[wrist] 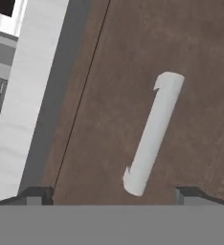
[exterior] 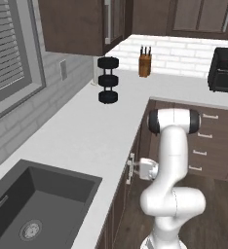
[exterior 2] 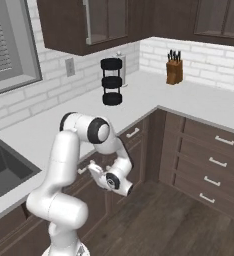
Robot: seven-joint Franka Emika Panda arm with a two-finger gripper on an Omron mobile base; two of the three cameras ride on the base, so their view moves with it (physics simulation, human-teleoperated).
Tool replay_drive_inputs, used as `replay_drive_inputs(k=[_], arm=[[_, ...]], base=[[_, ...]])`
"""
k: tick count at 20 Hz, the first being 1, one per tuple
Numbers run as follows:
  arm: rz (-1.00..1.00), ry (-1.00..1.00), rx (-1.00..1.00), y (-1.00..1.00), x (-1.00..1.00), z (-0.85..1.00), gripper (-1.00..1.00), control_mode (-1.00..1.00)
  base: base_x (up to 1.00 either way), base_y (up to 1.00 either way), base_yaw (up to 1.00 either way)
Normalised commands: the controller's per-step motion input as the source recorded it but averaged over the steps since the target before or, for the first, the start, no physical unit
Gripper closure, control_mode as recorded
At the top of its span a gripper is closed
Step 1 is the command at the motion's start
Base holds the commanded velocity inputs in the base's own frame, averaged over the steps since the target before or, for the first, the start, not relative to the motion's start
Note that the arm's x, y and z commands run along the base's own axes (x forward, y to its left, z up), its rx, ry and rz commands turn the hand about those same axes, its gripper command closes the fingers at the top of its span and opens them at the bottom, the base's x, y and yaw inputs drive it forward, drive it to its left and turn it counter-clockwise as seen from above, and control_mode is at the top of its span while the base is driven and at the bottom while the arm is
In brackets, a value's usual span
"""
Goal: Take a straw from the drawer in front and place it inside the glass cup on the dining counter.
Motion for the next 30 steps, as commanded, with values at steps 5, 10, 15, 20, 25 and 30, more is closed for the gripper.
replay_drive_inputs(k=[5,10,15,20,25,30], arm=[[0.01,-0.02,0.01,0.11,0.42,-0.15,-1.0,-1.0],[0.01,0.0,0.0,0.19,0.36,-0.25,-1.0,-1.0],[0.01,0.0,0.0,0.19,0.35,-0.36,-1.0,-1.0],[0.01,0.0,0.0,0.2,0.34,-0.25,-1.0,-1.0],[0.02,-0.01,0.01,0.29,0.2,-0.08,-1.0,-1.0],[0.01,-0.02,0.0,0.46,0.09,0.0,1.0,-1.0]], base=[[0.0,0.0,0.0],[0.0,0.0,0.0],[0.0,0.0,0.0],[0.0,0.0,0.0],[0.0,0.0,0.0],[0.0,0.0,0.0]])
